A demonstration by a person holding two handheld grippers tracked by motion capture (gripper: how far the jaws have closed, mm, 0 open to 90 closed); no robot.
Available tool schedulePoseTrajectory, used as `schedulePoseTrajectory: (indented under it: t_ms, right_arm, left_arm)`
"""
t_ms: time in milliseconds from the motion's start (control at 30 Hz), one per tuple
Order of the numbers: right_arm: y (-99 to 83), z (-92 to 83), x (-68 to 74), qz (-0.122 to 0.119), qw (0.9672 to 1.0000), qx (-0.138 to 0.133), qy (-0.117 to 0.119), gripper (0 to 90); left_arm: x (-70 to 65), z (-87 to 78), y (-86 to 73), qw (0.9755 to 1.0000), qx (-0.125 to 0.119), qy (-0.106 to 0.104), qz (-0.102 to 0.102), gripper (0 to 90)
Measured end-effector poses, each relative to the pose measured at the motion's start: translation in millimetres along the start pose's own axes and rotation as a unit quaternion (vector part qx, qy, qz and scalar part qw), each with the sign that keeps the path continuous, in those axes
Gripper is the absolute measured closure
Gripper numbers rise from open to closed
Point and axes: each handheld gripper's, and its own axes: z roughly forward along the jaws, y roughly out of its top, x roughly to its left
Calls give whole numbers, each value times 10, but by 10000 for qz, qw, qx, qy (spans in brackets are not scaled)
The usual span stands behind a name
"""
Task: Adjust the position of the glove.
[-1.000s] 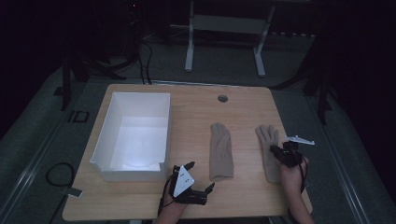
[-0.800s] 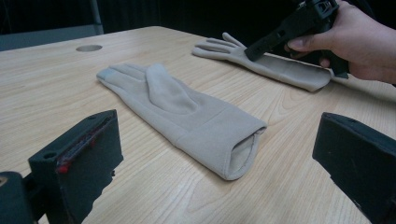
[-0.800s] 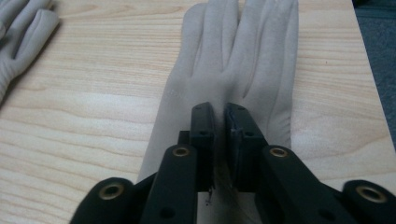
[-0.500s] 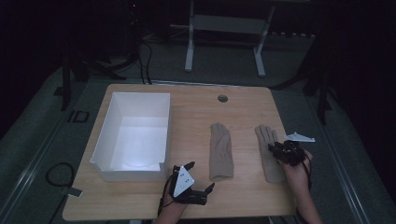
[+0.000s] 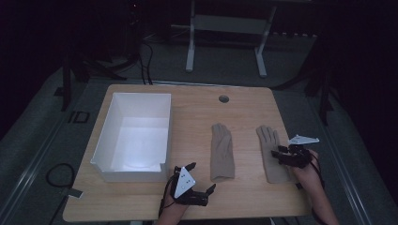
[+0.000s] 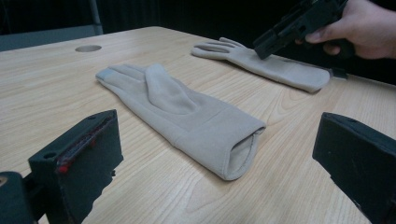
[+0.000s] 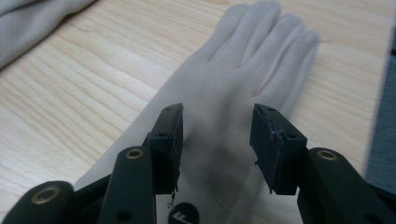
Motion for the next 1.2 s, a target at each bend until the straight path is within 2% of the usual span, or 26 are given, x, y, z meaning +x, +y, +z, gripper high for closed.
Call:
schedulePoseTrajectory:
  t_ms: [100, 167, 200, 233, 267, 333, 467, 533, 633, 733, 767, 833, 900, 967, 1067, 1100, 1200]
  right_arm:
    - [-49, 73, 0, 111, 9999, 7, -34, 558]
    - [-78, 113, 16, 117, 9999, -5, -38, 599]
    - [-90, 120, 33, 77, 9999, -70, -66, 640]
    - [-94, 122, 41, 106, 9999, -93, -53, 672]
    - [-100, 127, 61, 172, 9997, -133, -61, 741]
    - [-88, 124, 88, 187, 9996, -97, -183, 814]
    - [-48, 115, 153, 498, 9981, -100, -354, 838]
    - [-35, 104, 166, 544, 9978, -142, -354, 839]
    - [132, -10, 277, 716, 9962, -322, -377, 841]
    - [310, -82, 389, 717, 9953, -485, -429, 841]
    - [368, -109, 420, 805, 9944, -577, -369, 840]
    - [494, -159, 505, 790, 9941, -660, -349, 840]
    - [615, -210, 592, 898, 9923, -810, -268, 840]
    - [726, -242, 690, 961, 9907, -925, -286, 839]
    - [822, -246, 789, 1030, 9895, -984, -243, 839]
    - [905, -227, 884, 1140, 9878, -1039, -204, 839]
    - [1015, -162, 1041, 1213, 9868, -1060, -149, 839]
  left_arm:
    - [1, 0, 1, 10000, 14, -2, 13, 16]
    - [1, 0, 1, 10000, 12, -1, 15, 16]
    - [0, 0, 0, 10000, 9, -2, 14, 16]
    - [0, -1, 0, 10000, 8, -1, 14, 16]
    - [1, -1, 0, 10000, 9, -3, 17, 16]
    - [0, -1, 0, 10000, 8, 0, 19, 17]
    - [0, -1, 0, 10000, 10, 5, 8, 16]
    - [1, 0, 1, 10000, 17, 9, 7, 16]
    - [0, 0, 1, 10000, 21, 10, 12, 16]
    - [0, -1, 1, 10000, 16, 11, 13, 16]
    - [0, -1, 0, 10000, 10, 11, 17, 16]
    - [0, -1, 0, 10000, 9, 11, 9, 16]
    - [1, -1, 0, 10000, 10, 8, 6, 16]
    - [0, -1, 0, 10000, 9, 5, 11, 16]
    - [0, -2, 0, 10000, 5, -1, 18, 16]
    - [0, -2, 0, 10000, 5, -12, 10, 16]
    - [-2, -1, 0, 10000, 2, -16, 16, 16]
